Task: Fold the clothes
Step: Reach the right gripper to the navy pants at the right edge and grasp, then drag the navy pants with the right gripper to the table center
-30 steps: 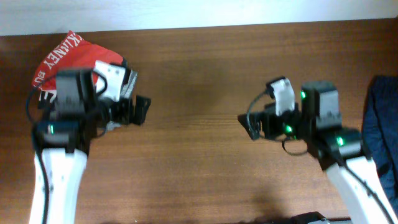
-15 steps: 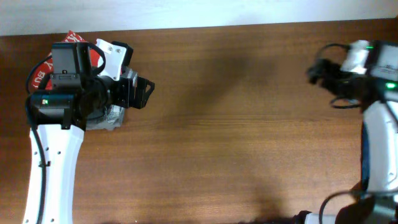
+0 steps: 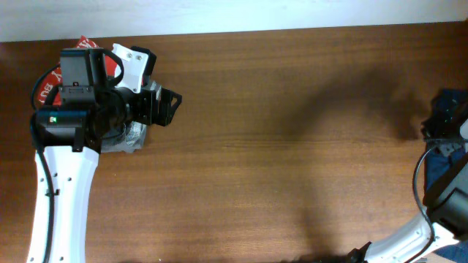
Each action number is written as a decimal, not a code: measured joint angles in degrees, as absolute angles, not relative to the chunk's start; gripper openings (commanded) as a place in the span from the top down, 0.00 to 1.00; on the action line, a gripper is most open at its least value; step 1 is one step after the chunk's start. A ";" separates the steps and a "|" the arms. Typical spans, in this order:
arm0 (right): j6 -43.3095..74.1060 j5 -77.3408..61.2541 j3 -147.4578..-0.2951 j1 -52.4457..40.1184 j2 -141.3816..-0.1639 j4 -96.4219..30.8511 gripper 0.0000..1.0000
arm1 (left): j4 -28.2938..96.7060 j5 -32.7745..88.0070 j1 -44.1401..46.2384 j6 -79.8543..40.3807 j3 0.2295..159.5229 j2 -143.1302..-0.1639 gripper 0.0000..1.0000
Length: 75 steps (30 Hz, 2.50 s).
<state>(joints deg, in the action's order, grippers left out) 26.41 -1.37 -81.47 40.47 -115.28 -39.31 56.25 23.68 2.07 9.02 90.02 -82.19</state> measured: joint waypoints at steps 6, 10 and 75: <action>25.69 2.33 -81.43 41.45 -117.21 -36.34 0.21 | 56.05 23.79 2.07 9.02 90.02 -82.19 0.02; 23.59 3.22 -81.43 41.50 -117.30 -36.05 0.16 | 54.94 23.81 2.07 9.02 90.02 -82.19 0.02; -23.24 -9.96 -83.35 -30.37 -109.01 -53.71 0.54 | 46.00 21.98 2.90 8.97 90.02 -88.66 0.01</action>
<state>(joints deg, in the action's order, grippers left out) -23.24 -9.96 -83.35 -30.37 -109.01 -53.71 46.00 21.98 2.90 8.97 90.02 -88.66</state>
